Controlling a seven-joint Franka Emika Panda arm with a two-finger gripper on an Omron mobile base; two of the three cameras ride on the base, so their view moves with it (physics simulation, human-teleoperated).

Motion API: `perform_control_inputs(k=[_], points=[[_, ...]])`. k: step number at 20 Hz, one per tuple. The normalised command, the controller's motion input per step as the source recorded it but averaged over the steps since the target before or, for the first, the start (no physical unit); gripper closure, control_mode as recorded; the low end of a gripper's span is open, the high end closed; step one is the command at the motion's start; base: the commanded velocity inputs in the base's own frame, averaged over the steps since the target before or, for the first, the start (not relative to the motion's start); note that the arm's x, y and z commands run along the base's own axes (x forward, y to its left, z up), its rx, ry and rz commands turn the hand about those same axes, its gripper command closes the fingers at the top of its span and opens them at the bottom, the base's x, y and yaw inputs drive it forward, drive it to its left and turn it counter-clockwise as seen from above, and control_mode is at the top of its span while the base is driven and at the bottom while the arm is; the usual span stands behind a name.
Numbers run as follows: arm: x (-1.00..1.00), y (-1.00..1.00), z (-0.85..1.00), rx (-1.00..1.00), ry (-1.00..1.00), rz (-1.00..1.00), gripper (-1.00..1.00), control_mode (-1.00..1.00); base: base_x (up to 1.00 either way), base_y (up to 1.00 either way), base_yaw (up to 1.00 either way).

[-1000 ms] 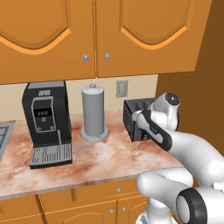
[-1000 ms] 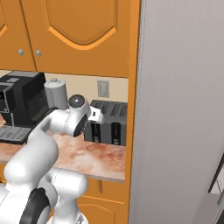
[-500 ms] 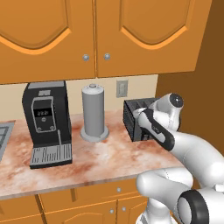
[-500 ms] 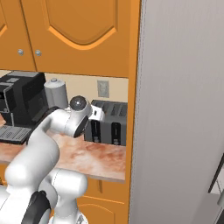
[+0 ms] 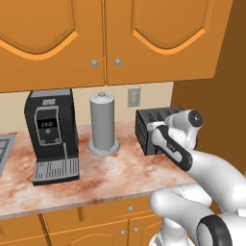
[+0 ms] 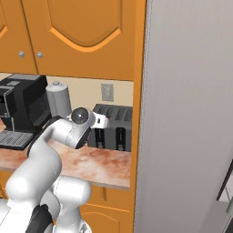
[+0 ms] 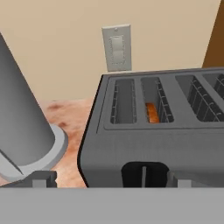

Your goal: Start the toaster. Once the lever pops up, take the bread to the plate on the dining counter.

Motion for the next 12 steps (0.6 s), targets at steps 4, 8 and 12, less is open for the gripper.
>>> perform_control_inputs(k=[4,8,12], points=[[0.00,-0.04,0.00,0.00,-0.10,0.00,-1.00,-1.00,0.00,0.00,0.00],[0.00,-0.06,0.00,0.00,-0.09,0.00,-1.00,-1.00,0.00,0.00,0.00],[0.00,-0.11,0.00,0.00,-0.04,0.00,-1.00,-1.00,0.00,0.00,0.00]])
